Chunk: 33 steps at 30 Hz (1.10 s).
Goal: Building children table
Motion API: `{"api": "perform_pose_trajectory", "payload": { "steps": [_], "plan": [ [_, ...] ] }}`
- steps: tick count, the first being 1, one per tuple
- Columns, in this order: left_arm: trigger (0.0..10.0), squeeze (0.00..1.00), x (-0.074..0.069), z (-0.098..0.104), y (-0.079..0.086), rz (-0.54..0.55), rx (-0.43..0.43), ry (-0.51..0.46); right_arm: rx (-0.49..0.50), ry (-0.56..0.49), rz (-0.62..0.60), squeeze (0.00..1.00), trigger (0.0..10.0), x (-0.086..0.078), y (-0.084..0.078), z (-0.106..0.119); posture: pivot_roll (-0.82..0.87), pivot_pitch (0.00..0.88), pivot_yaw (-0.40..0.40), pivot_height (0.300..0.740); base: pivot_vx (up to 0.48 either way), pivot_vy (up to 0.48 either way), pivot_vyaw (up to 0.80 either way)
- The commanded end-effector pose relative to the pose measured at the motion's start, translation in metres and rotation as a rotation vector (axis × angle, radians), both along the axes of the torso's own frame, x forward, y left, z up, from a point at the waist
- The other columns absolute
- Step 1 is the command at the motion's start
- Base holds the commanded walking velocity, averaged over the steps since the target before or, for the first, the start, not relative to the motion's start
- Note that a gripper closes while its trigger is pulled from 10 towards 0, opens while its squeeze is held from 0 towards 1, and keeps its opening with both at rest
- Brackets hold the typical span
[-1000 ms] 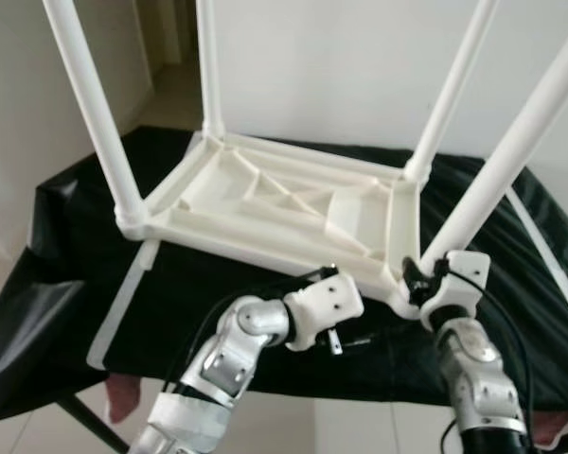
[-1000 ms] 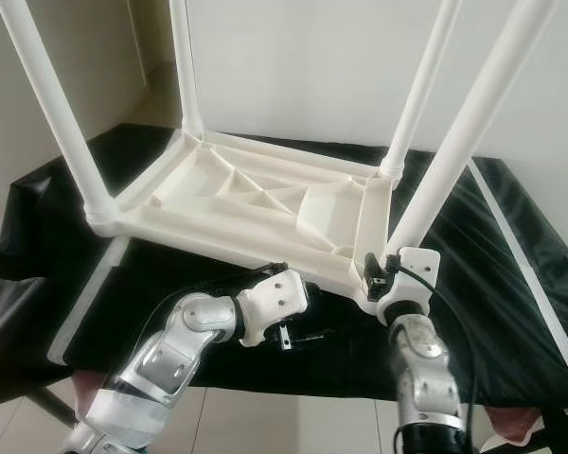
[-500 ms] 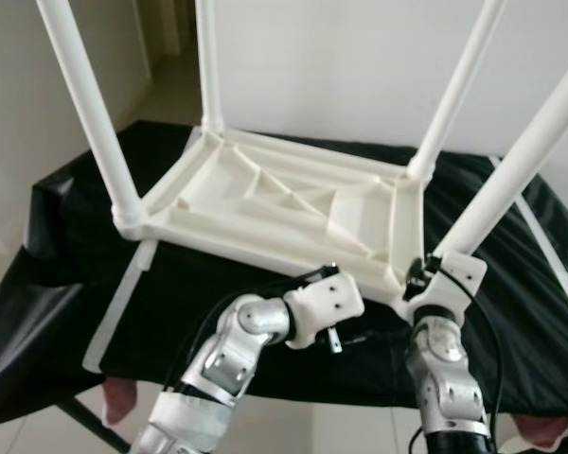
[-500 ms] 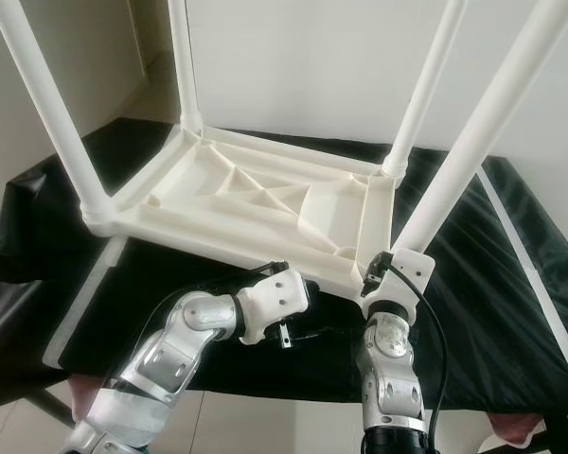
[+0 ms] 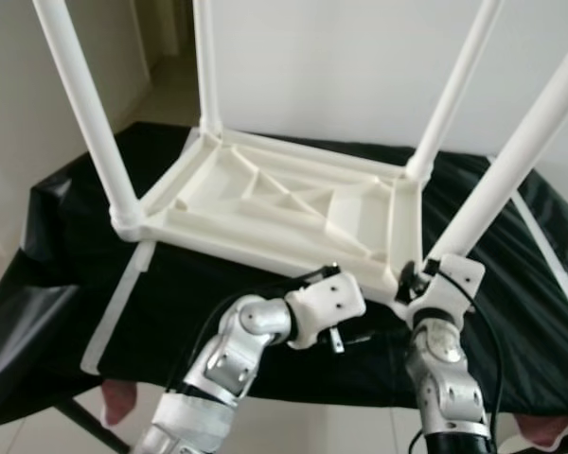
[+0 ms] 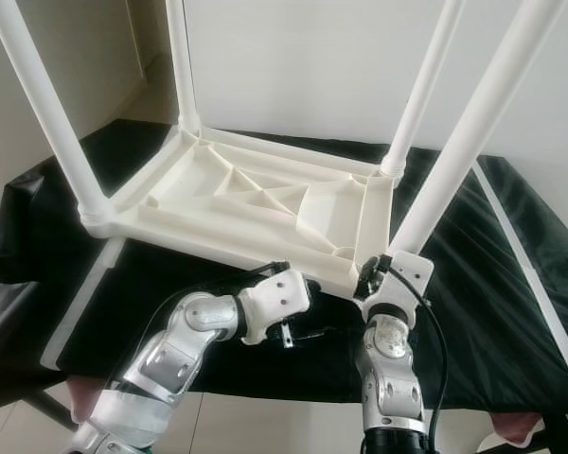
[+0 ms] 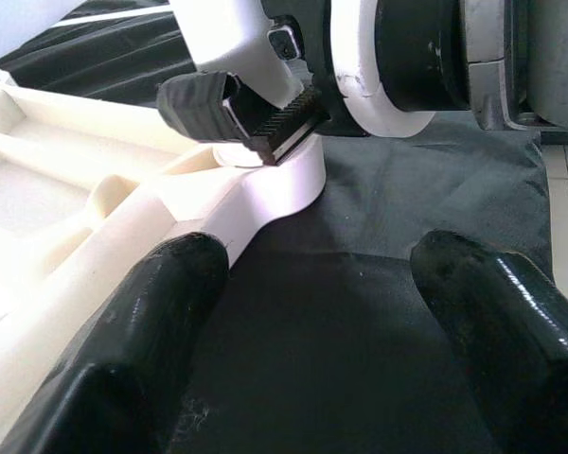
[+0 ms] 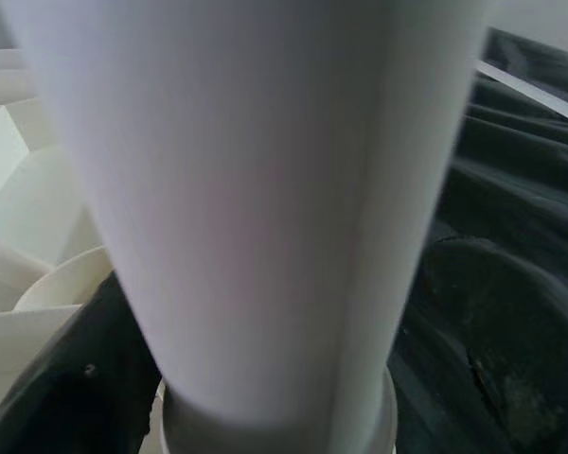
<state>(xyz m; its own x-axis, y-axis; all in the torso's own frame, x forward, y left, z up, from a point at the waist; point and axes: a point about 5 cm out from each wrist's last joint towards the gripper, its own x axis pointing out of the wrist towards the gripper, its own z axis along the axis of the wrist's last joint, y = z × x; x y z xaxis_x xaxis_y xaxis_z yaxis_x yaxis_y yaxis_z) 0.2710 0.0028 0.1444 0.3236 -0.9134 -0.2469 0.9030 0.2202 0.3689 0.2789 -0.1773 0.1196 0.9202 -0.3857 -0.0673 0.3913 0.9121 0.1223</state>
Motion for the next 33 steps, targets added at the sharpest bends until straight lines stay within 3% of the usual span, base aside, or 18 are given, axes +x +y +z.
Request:
{"api": "perform_pose_trajectory", "payload": {
  "steps": [1, 6, 7, 12, 16, 26, 30, 31, 32, 33],
  "plan": [
    [10.0, 0.00, 0.010, 0.000, 0.004, 0.202, -0.047, -0.068, 0.025, 0.006, 0.020, 1.00, 10.0, -0.001, -0.001, -0.003, 0.00, 0.000, -0.065, 0.740, 0.000, 0.000, 0.00],
    [10.0, 0.00, 0.010, 0.001, 0.005, 0.210, -0.049, -0.070, -0.006, -0.025, 0.113, 0.97, 10.0, -0.001, -0.005, 0.000, 0.01, 0.000, -0.066, 0.740, 0.000, 0.000, 0.00],
    [10.0, 0.00, 0.011, 0.002, 0.005, 0.210, -0.050, -0.071, -0.014, -0.033, 0.161, 0.00, 10.0, -0.001, -0.006, 0.001, 0.00, 0.000, -0.064, 0.740, 0.000, 0.000, 0.00],
    [10.0, 0.00, 0.011, 0.002, 0.005, 0.205, -0.047, -0.076, -0.038, -0.034, 0.262, 0.00, 10.0, 0.002, -0.012, 0.001, -0.01, 0.000, -0.056, 0.740, 0.000, 0.000, 0.00],
    [10.0, 0.00, 0.013, 0.004, 0.004, 0.193, -0.039, -0.086, -0.123, -0.035, 0.458, 0.00, 10.0, 0.007, -0.017, 0.001, 0.00, 0.000, -0.050, 0.740, 0.000, 0.000, 0.00],
    [10.0, 0.00, 0.012, 0.003, 0.007, 0.190, -0.027, -0.101, -0.196, -0.035, 0.567, 0.00, 10.0, 0.008, -0.034, 0.003, 0.00, 0.000, -0.050, 0.740, 0.000, 0.000, 0.00],
    [10.0, 0.00, 0.015, 0.004, 0.010, 0.188, -0.018, -0.109, -0.226, -0.060, 0.694, 0.00, 10.0, 0.003, -0.038, 0.005, 0.00, 0.000, -0.038, 0.740, 0.000, 0.000, 0.00],
    [10.0, 0.00, 0.016, 0.005, 0.009, 0.189, -0.019, -0.111, -0.236, -0.059, 0.698, 0.00, 9.6, 0.003, -0.040, 0.005, 0.00, 0.000, -0.037, 0.740, 0.000, 0.000, 0.00],
    [10.0, 0.00, 0.017, 0.006, 0.008, 0.190, -0.021, -0.113, -0.243, -0.062, 0.697, 0.00, 6.5, 0.003, -0.043, 0.006, 0.00, 0.000, -0.036, 0.740, 0.000, 0.000, 0.00],
    [10.0, 0.00, 0.017, 0.007, 0.007, 0.189, -0.026, -0.113, -0.243, -0.067, 0.693, 0.00, 4.3, 0.003, -0.044, 0.007, 0.00, 0.000, -0.036, 0.740, 0.000, 0.000, 0.00]
  ]
}}
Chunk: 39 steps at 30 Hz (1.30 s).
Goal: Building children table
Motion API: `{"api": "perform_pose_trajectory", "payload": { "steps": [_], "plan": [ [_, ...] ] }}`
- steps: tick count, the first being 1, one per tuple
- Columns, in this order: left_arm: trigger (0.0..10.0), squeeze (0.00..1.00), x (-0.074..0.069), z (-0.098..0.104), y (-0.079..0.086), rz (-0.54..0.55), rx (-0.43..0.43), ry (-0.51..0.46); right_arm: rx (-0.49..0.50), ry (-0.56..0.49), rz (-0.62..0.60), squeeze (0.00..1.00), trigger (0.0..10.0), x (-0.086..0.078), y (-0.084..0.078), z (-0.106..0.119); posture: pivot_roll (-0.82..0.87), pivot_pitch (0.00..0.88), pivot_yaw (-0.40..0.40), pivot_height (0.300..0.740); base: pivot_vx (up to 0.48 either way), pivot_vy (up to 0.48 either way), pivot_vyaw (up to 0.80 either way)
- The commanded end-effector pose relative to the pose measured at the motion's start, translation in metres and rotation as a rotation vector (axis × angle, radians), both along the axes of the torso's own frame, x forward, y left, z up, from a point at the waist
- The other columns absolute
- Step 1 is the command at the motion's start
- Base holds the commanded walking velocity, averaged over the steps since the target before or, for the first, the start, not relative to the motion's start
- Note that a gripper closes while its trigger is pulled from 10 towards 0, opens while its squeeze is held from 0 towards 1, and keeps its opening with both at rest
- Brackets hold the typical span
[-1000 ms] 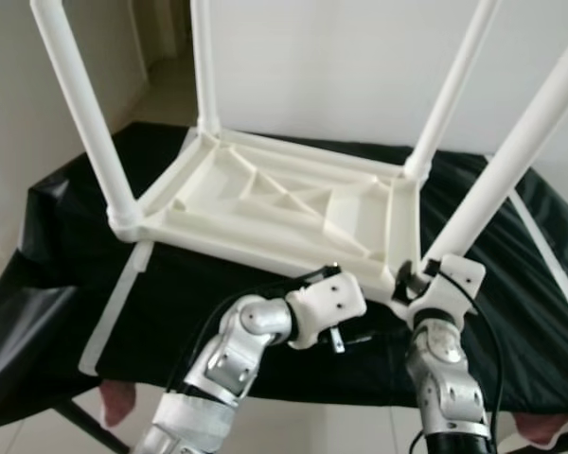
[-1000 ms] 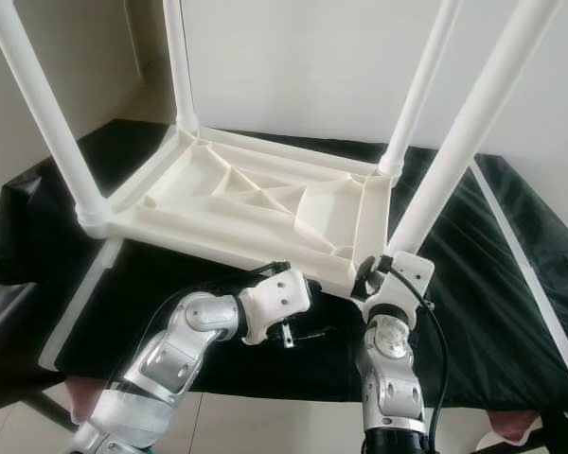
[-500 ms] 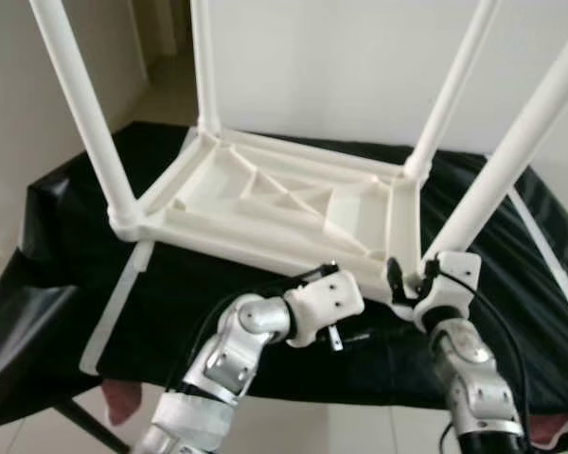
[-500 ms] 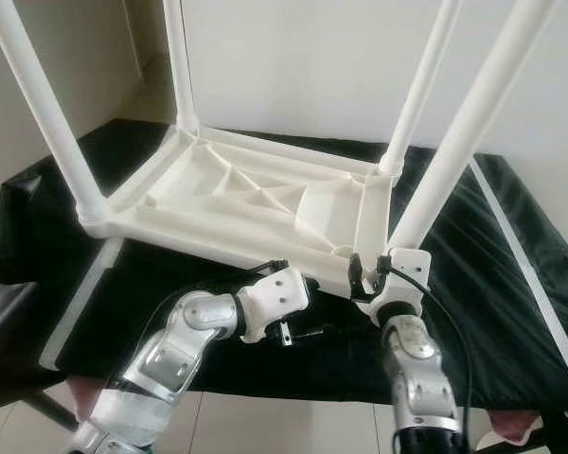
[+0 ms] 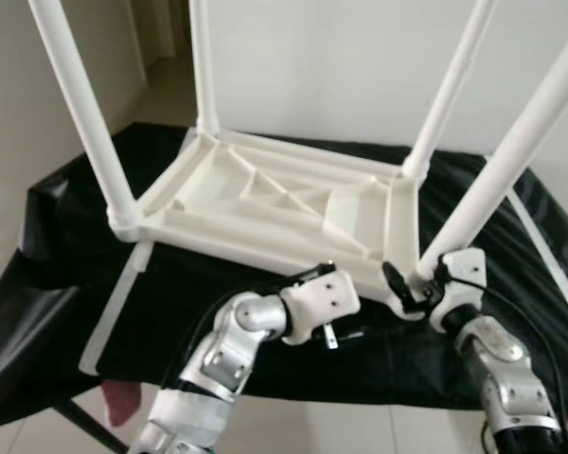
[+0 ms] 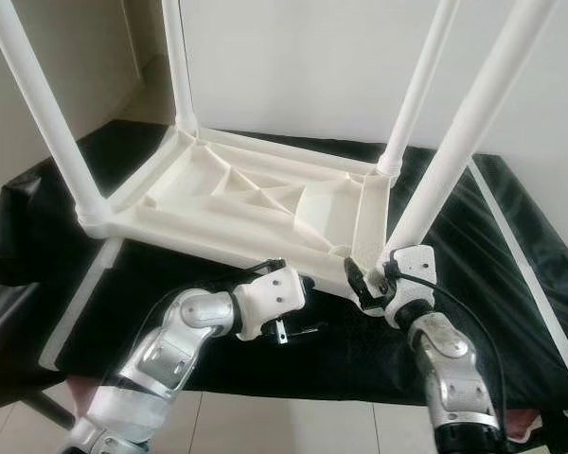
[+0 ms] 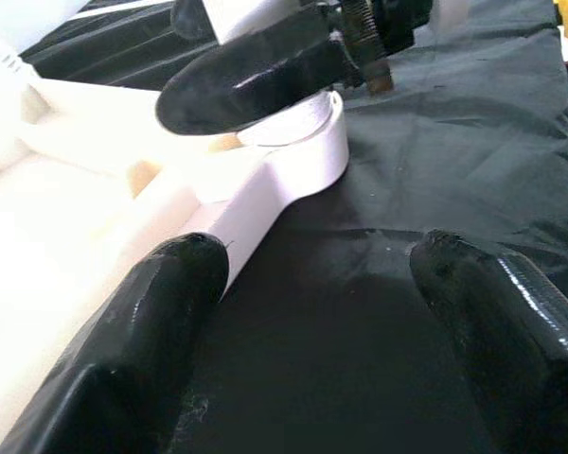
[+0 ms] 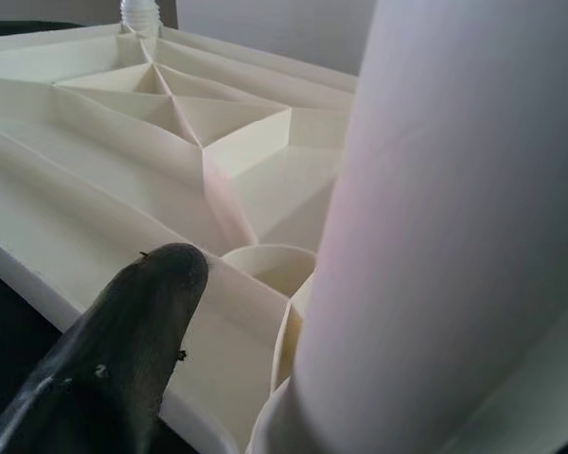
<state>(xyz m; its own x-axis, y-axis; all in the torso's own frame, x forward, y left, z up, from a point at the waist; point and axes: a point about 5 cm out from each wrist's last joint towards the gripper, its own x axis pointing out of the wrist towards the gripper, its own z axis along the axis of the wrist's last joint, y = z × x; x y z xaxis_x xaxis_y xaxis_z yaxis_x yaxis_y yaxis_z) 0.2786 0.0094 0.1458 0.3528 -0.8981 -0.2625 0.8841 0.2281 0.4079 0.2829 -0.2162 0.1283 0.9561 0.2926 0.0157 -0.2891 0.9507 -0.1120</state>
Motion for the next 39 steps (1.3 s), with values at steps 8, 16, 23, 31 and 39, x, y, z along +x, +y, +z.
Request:
{"api": "perform_pose_trajectory", "payload": {
  "steps": [8, 16, 23, 31, 39],
  "plan": [
    [10.0, 0.00, 0.006, 0.006, -0.006, 0.149, -0.070, -0.079, -0.011, 0.025, 0.004, 0.00, 0.0, -0.004, -0.008, -0.009, -0.02, 0.000, -0.033, 0.740, 0.000, 0.000, 0.00],
    [10.0, 0.00, 0.006, 0.004, -0.006, 0.143, -0.070, -0.078, 0.021, 0.043, -0.009, 0.00, 8.3, -0.006, -0.009, -0.012, -0.02, 0.000, -0.030, 0.740, 0.000, 0.000, 0.00],
    [10.0, 0.00, 0.007, 0.004, -0.006, 0.150, -0.074, -0.077, 0.056, 0.038, -0.077, 0.00, 10.0, -0.008, 0.001, -0.012, -0.02, 0.000, -0.034, 0.740, 0.000, 0.000, 0.00],
    [10.0, 0.00, 0.005, 0.003, -0.006, 0.137, -0.073, -0.078, 0.090, -0.019, -0.236, 0.00, 10.0, -0.010, 0.029, -0.002, -0.01, 0.000, -0.024, 0.740, 0.000, 0.000, 0.00],
    [10.0, 0.00, 0.005, 0.004, -0.006, 0.134, -0.076, -0.085, 0.243, -0.002, -0.526, 0.00, 10.0, -0.012, 0.045, -0.003, 0.00, 0.000, -0.047, 0.740, 0.000, 0.000, 0.00]
  ]
}}
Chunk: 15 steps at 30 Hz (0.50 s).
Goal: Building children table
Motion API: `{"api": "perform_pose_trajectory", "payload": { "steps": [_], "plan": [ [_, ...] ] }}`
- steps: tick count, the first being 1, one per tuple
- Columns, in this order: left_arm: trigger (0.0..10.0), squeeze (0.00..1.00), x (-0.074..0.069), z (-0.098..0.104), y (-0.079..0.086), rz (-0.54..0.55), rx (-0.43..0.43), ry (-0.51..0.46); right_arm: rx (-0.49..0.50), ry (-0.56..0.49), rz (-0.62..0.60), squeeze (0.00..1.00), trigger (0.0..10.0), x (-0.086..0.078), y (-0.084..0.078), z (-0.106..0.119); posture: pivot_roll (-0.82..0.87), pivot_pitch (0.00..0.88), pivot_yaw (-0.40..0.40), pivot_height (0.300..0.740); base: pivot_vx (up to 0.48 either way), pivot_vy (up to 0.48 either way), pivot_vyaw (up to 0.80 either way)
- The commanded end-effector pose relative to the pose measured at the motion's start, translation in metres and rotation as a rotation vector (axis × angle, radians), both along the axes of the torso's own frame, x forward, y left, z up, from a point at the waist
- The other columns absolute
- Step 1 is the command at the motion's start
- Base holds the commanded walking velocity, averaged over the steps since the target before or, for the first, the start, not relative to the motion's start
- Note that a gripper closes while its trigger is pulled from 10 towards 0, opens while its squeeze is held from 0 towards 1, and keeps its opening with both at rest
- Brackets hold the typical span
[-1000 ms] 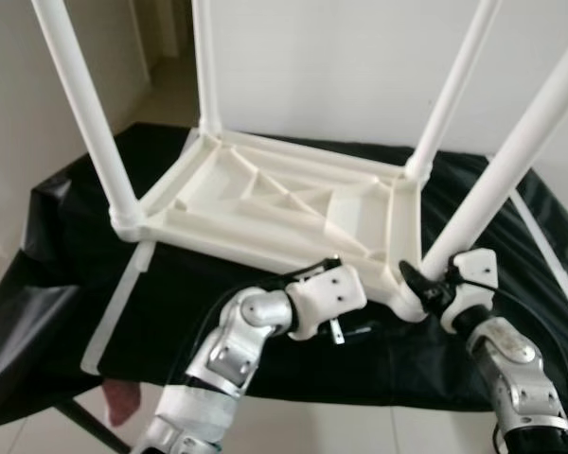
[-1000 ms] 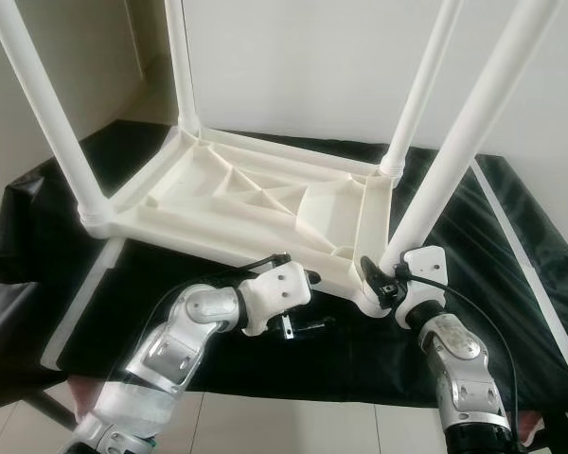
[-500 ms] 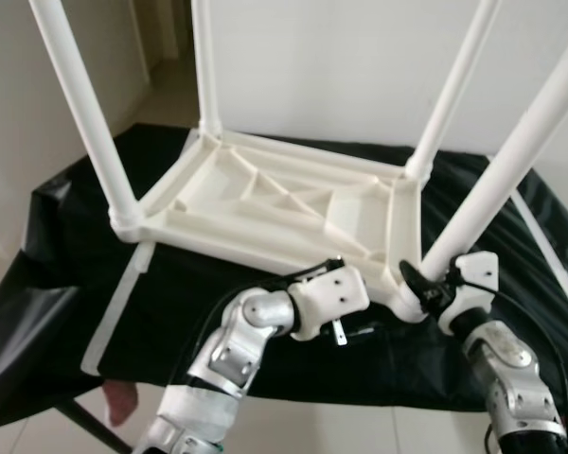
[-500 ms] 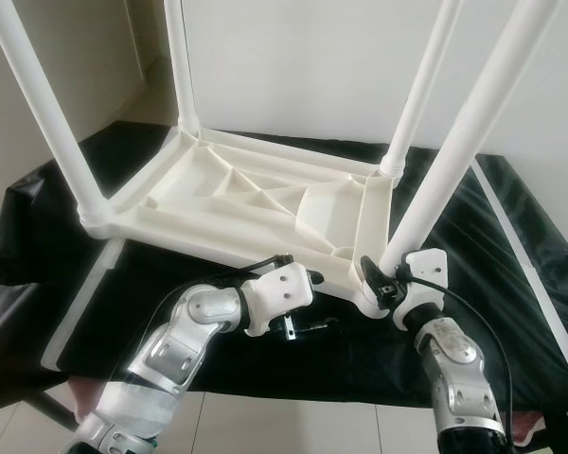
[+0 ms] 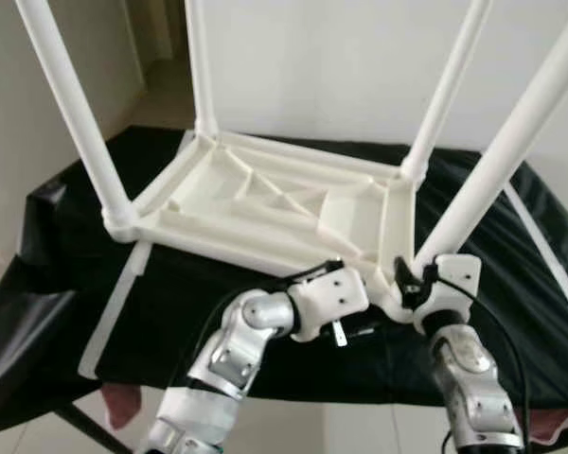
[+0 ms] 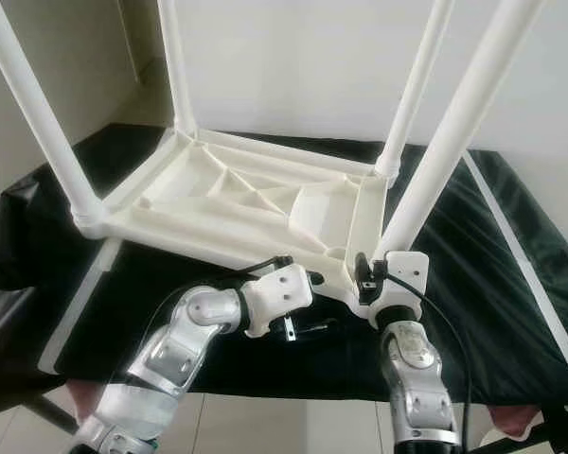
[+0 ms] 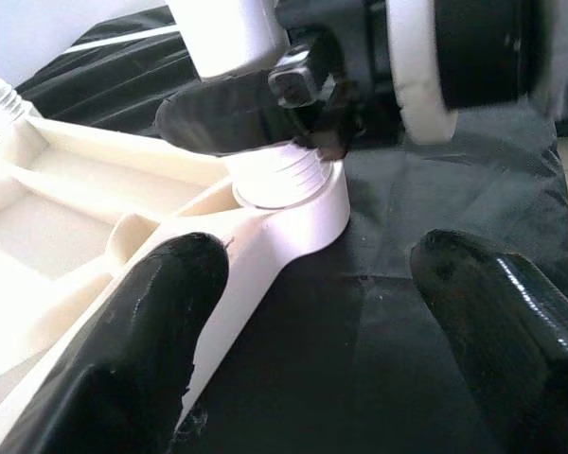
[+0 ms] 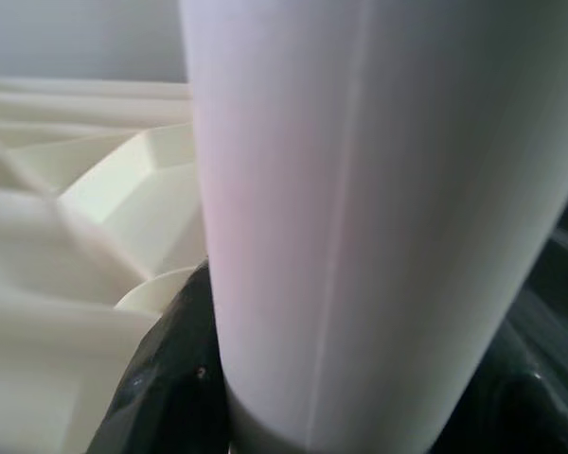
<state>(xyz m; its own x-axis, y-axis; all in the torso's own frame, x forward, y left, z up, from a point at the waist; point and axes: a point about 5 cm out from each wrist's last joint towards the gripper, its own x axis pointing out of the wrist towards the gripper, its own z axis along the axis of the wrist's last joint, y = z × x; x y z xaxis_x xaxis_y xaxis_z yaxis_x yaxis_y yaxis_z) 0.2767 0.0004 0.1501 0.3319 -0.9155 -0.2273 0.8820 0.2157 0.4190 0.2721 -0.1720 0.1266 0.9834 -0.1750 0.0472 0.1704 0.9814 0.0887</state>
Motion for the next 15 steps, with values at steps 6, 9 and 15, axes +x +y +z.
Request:
{"api": "perform_pose_trajectory", "payload": {
  "steps": [6, 9, 15],
  "plan": [
    [10.0, 0.00, 0.003, -0.003, 0.000, 0.158, -0.057, -0.045, 0.086, 0.013, -0.114, 0.00, 10.0, -0.005, 0.013, 0.000, 0.00, 0.000, -0.051, 0.740, 0.000, 0.000, 0.00],
    [10.0, 0.00, 0.002, -0.004, -0.001, 0.151, -0.061, -0.040, 0.074, 0.015, -0.101, 0.00, 10.0, -0.006, 0.014, 0.001, 0.00, 0.000, -0.051, 0.740, 0.000, 0.000, 0.00],
    [10.0, 0.00, 0.005, -0.002, 0.002, 0.155, -0.056, -0.049, 0.072, 0.020, -0.123, 0.11, 10.0, -0.007, 0.011, 0.003, 0.00, 0.000, -0.056, 0.740, 0.000, 0.000, 0.00]
  ]
}}
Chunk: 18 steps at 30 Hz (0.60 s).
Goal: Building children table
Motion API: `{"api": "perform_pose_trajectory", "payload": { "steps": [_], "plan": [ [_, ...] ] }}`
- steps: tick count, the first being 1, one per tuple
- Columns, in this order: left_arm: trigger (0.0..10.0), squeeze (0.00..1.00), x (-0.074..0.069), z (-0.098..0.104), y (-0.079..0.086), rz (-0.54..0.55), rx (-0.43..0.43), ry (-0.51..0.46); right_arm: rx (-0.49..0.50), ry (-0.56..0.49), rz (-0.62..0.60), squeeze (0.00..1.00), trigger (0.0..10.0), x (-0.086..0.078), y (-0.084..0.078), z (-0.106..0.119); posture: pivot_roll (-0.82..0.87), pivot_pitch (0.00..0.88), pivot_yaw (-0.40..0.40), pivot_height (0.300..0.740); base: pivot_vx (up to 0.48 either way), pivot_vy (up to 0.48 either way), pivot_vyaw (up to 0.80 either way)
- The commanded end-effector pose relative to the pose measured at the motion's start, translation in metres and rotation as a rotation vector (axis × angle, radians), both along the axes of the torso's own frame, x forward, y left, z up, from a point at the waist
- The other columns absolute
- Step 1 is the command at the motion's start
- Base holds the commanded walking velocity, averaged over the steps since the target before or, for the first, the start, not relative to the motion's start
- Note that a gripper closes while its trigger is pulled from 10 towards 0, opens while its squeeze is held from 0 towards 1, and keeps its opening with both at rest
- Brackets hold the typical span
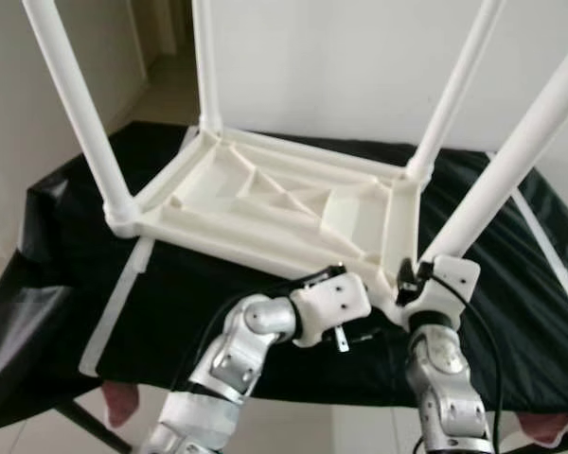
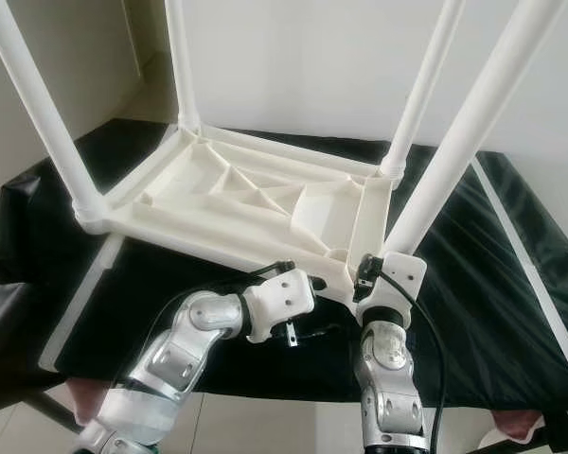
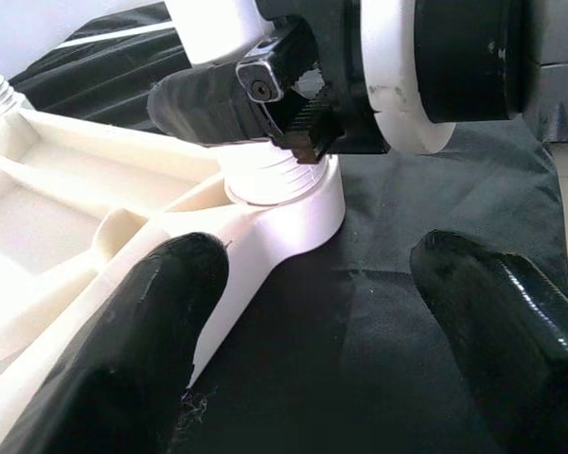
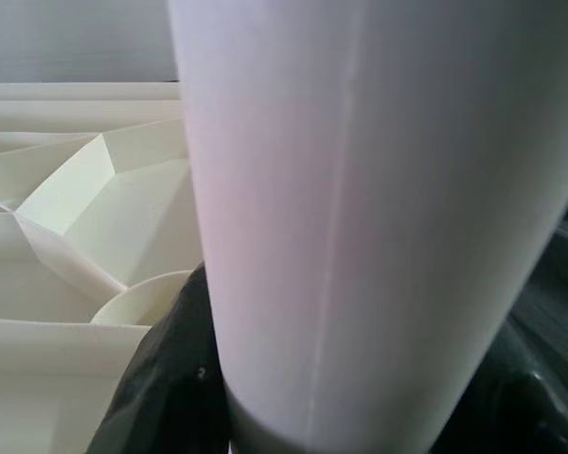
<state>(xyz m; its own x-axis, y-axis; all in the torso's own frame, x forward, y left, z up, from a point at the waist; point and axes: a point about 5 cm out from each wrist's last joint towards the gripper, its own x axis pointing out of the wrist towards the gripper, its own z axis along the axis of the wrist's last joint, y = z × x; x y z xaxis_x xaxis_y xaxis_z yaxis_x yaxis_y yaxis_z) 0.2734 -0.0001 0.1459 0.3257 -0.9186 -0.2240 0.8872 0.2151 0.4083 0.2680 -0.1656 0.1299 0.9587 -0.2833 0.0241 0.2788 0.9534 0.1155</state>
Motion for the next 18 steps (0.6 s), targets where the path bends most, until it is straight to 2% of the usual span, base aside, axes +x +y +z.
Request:
{"api": "perform_pose_trajectory", "payload": {
  "steps": [1, 2, 3, 4, 7, 17, 18],
  "plan": [
    [10.0, 0.00, 0.009, 0.002, 0.003, 0.161, -0.047, -0.059, 0.040, 0.000, -0.011, 0.26, 10.0, -0.002, 0.006, 0.000, 0.00, 0.000, -0.056, 0.740, 0.000, 0.000, 0.00],
    [10.0, 0.00, 0.008, 0.001, 0.004, 0.159, -0.047, -0.059, 0.038, -0.003, -0.012, 0.44, 10.0, -0.002, 0.006, 0.001, 0.00, 0.000, -0.056, 0.740, 0.000, 0.000, 0.00],
    [10.0, 0.00, 0.008, 0.001, 0.004, 0.159, -0.047, -0.059, 0.038, -0.003, -0.012, 0.44, 10.0, -0.002, 0.006, 0.001, 0.00, 0.000, -0.056, 0.740, 0.000, 0.000, 0.00],
    [10.0, 0.00, 0.006, 0.000, 0.003, 0.153, -0.043, -0.060, 0.039, -0.007, -0.007, 1.00, 10.0, -0.002, 0.006, 0.001, 0.00, 0.000, -0.057, 0.740, 0.000, 0.000, 0.00],
    [10.0, 0.00, 0.003, -0.002, 0.002, 0.140, -0.039, -0.058, 0.022, -0.027, -0.001, 1.00, 10.0, -0.003, 0.004, 0.005, 0.00, 0.000, -0.056, 0.740, 0.000, 0.000, 0.00],
    [10.0, 0.00, 0.006, 0.000, -0.001, 0.146, -0.042, -0.061, -0.004, -0.055, 0.044, 1.00, 10.0, -0.004, -0.009, 0.009, 0.00, 0.000, -0.060, 0.740, 0.000, 0.000, 0.00],
    [10.0, 0.00, 0.006, 0.000, -0.001, 0.148, -0.044, -0.061, -0.009, -0.056, 0.075, 0.04, 10.0, -0.004, -0.010, 0.009, 0.00, 0.000, -0.063, 0.740, 0.000, 0.000, 0.00]
  ]
}}
